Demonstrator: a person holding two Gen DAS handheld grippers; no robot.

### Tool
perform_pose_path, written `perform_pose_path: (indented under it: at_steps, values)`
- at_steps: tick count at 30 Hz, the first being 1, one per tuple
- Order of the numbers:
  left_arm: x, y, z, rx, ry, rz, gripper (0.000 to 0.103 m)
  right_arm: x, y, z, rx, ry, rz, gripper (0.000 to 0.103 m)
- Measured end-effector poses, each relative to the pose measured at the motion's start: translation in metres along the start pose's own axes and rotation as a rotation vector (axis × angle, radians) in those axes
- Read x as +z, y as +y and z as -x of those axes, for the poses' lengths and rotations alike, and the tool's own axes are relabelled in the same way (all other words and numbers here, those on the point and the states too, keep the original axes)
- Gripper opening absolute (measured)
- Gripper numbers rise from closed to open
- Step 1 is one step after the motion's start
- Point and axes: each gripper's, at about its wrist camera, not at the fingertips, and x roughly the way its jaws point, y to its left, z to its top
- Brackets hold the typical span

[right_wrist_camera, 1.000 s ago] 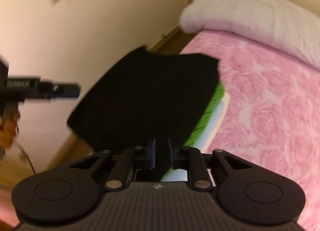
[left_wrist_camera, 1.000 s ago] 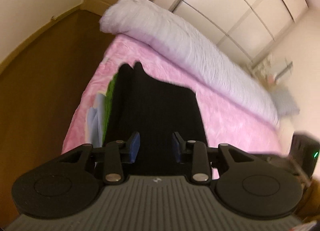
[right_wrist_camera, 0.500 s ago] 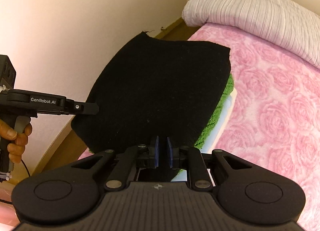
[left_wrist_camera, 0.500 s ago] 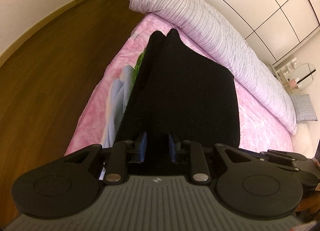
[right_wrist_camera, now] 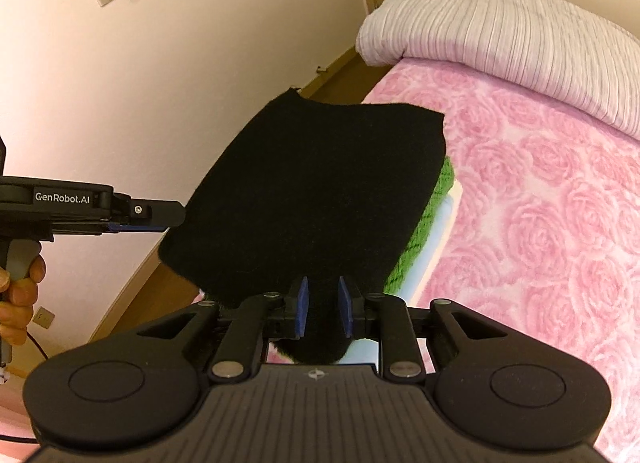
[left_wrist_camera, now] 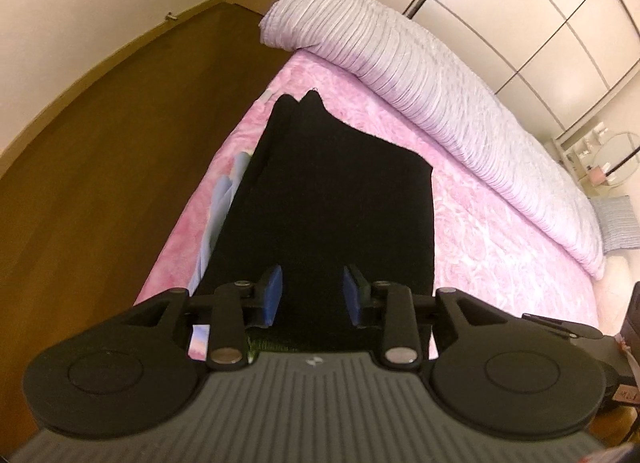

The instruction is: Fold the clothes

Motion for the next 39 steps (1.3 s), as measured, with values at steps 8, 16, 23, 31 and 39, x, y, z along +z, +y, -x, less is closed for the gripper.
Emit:
perform_pose_path:
  at_steps: [8,16,23,31,39]
  values:
    - [-0.027,-0.034,0.038,0.073,-0.035,0.041,0.046,-0.013,0.001,0.039,0.003,-0.03,0.004,0.066]
    - [-0.064,-0.073,0.088,0.127,-0.128,0.081,0.052,-0.02,0.002,0.083,0.035,-0.042,0.059,0.073]
    - [-0.093,-0.127,0.109,0.14,-0.172,0.088,0.055,-0.035,-0.014,0.131,0.068,-0.069,0.118,0.078]
    - [-0.126,-0.199,0.118,0.162,-0.193,0.093,0.063,-0.05,-0.055,0.178,0.105,-0.064,0.152,0.085]
    - [-0.168,-0.269,0.127,0.238,-0.232,0.137,0.067,-0.061,-0.099,0.216,0.15,-0.038,0.223,0.089]
